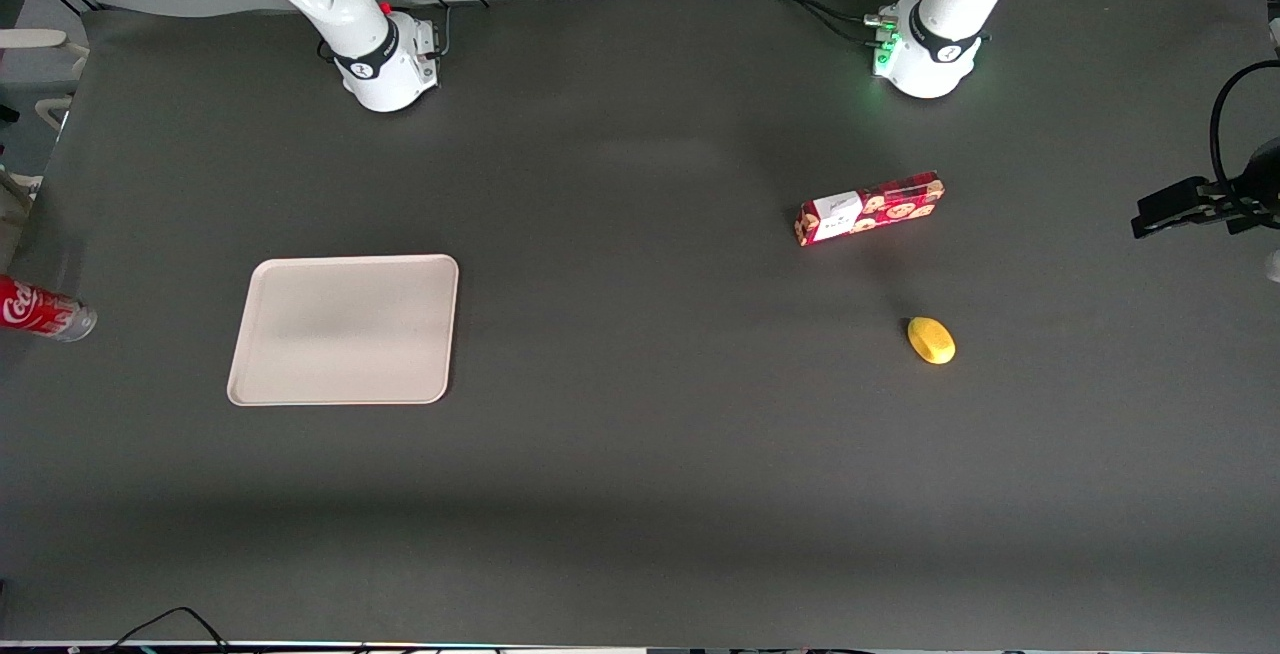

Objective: Place coke bottle on tray
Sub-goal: 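Lift the bottle and carry it toward the white tray, then lower the bottle onto the tray's edge and open the right gripper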

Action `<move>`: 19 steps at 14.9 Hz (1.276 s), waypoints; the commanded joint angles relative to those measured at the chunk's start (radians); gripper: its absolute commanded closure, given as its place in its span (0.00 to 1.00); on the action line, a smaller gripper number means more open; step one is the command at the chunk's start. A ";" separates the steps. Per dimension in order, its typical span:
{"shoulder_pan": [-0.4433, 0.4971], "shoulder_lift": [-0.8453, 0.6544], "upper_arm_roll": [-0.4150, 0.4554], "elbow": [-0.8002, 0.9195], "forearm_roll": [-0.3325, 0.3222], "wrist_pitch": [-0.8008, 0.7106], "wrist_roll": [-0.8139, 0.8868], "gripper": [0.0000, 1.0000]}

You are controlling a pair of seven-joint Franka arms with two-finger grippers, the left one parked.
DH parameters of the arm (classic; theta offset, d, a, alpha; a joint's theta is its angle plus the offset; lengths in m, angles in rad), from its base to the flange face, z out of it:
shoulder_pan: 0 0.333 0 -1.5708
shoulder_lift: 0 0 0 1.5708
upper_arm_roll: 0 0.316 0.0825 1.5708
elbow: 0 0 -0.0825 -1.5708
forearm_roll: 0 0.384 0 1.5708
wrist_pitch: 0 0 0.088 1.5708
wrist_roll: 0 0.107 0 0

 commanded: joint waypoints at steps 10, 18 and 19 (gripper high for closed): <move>-0.008 -0.332 0.010 -0.760 0.089 0.430 -0.009 1.00; -0.013 -0.366 -0.048 -1.162 0.151 0.914 -0.144 1.00; -0.017 -0.357 -0.060 -1.177 0.155 0.943 -0.173 1.00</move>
